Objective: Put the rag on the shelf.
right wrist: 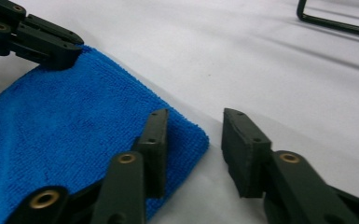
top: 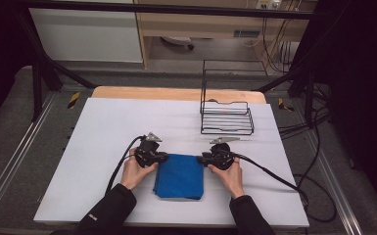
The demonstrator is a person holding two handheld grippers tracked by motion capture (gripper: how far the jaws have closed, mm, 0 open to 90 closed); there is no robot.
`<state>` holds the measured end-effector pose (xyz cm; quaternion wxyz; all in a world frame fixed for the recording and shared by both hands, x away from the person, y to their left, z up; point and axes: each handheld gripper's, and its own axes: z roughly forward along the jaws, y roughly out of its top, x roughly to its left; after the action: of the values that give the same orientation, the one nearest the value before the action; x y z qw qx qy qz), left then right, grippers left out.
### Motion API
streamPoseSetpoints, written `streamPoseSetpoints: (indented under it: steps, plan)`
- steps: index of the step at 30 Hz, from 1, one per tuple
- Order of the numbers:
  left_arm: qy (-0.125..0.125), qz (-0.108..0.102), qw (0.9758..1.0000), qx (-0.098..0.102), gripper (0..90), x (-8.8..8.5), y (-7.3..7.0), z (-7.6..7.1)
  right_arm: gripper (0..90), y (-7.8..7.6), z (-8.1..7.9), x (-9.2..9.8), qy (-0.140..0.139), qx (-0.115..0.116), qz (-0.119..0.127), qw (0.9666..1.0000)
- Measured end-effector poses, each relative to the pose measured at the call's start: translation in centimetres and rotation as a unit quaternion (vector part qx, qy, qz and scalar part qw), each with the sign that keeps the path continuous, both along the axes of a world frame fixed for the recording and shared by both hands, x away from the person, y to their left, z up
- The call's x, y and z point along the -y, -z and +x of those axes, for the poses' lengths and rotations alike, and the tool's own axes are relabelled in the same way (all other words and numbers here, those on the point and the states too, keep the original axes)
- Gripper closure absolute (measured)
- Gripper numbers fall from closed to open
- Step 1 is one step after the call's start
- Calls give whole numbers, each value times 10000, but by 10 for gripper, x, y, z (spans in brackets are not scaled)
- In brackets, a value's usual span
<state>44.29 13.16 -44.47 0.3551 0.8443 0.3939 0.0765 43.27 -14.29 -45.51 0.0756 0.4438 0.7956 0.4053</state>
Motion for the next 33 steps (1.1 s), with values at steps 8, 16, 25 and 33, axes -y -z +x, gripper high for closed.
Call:
streamPoseSetpoints:
  steps: [8, 16, 25, 33]
  plan:
    - [5, -107, 9999, -64, 836, -2, 0, 2, 843, 1, -1, -2, -70, -263, 233, 9994]
    - [-21, -553, 9983, 192, 841, -11, -19, -7, 857, -15, -7, 4, -59, 13, 484, 9988]
    - [39, -793, 9948, 635, 840, -17, -41, -23, 856, -40, -21, 10, -201, 549, 745, 9955]
    - [76, -972, 9905, 974, 840, -18, -59, -37, 857, -59, -28, 14, -216, 945, 873, 9915]
